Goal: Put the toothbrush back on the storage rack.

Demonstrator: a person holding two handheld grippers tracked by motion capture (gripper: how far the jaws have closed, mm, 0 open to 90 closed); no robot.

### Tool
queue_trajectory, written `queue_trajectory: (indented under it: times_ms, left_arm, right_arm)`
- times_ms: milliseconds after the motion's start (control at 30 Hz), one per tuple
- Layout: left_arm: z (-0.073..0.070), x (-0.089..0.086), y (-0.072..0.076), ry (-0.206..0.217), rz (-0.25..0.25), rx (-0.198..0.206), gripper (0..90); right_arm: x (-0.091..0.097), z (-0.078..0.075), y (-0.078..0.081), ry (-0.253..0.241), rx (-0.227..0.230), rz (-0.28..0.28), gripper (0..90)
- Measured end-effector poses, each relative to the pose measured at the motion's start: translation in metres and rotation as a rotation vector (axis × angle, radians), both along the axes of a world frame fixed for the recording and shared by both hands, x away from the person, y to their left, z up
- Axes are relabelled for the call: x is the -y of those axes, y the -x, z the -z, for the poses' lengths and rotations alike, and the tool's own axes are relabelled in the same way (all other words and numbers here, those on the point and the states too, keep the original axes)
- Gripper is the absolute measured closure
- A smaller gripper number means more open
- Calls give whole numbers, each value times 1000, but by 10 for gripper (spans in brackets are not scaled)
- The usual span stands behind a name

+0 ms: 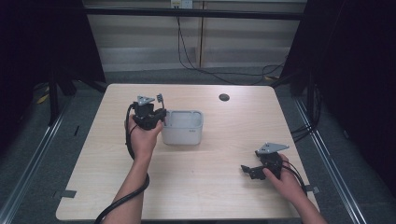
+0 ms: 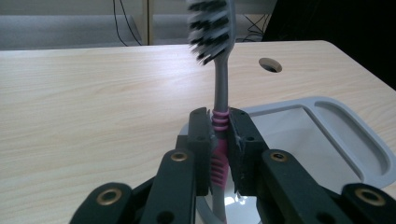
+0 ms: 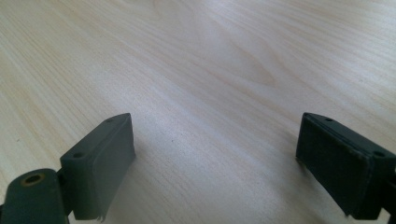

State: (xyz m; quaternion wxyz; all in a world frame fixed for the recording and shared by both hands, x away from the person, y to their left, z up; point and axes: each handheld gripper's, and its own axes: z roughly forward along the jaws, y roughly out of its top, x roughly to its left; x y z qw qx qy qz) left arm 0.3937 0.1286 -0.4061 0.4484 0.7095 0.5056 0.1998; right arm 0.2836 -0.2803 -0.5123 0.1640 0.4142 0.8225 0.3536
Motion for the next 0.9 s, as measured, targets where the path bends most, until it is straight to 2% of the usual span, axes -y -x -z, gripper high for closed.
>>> queue_trajectory:
  times_ms: [900]
  left_arm:
    - [4, 5, 5, -39, 26, -7, 804]
  right_arm:
    - [0, 0, 0, 0, 1, 0, 109]
